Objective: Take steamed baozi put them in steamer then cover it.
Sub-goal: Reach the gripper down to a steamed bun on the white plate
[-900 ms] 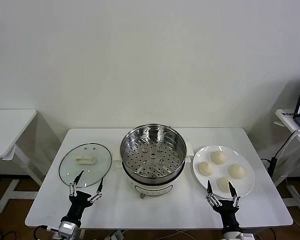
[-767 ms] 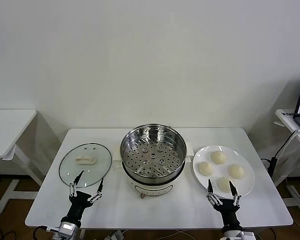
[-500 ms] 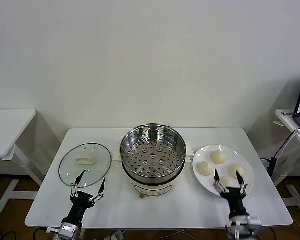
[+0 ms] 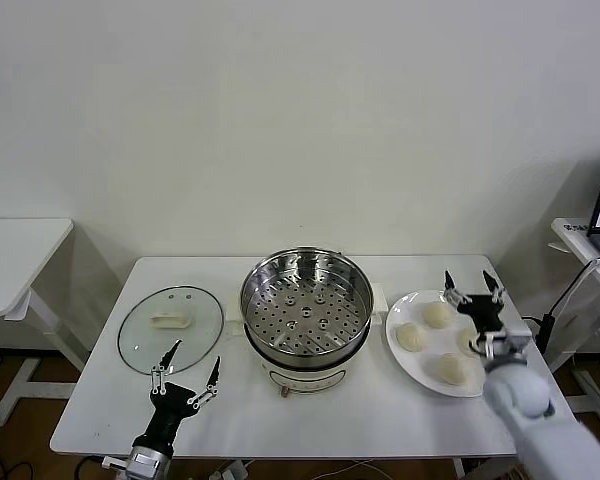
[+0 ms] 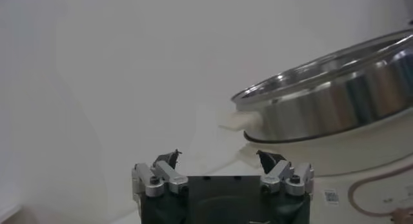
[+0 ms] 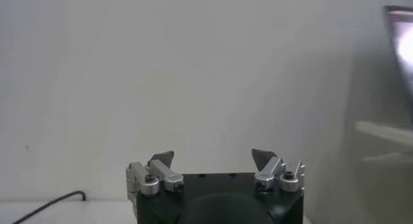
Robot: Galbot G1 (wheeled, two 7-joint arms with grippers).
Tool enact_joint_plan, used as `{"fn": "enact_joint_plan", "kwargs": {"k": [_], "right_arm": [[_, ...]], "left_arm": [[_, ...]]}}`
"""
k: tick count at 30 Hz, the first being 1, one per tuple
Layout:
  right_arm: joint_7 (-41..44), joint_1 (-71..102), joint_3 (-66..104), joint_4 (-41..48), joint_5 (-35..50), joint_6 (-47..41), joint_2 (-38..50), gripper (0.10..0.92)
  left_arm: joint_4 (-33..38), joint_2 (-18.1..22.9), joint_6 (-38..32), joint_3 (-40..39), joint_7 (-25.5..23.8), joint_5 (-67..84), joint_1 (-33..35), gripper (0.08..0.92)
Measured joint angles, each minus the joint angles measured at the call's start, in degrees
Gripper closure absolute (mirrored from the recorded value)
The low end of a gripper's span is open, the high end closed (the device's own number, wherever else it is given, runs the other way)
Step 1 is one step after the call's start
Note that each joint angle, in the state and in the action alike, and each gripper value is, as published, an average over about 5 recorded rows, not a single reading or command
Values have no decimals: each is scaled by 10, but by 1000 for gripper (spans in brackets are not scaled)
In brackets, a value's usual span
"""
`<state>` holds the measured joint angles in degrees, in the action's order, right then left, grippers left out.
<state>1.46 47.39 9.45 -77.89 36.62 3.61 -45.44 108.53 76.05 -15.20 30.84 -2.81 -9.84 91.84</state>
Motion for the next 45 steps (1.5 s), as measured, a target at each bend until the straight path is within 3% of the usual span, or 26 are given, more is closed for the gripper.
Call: {"fn": "enact_joint_plan", "kwargs": {"k": [8,15,20,33,45], "right_arm": [[241,-189,-168,129,-45,-27,50,203],[447,-335,-297,228,-148,-23,52,203],[549,-410,-360,284,-236,-11,34,203],[636,-489,-438,400,-390,13,-46,203],[640,-496,-450,470,-448,28,-100,203]], "left_arm": [[-9,0,0,-3,-1,-5,-4,177],[-18,-2,-3,-6,-4,-12,-8,177],[-20,-2,-4,-7,-4,-13,-9,177],[-25,-2,-9,1,-4,-14,-6,177],[-31,-2,-13,3,-2,-14,-5,177]]}}
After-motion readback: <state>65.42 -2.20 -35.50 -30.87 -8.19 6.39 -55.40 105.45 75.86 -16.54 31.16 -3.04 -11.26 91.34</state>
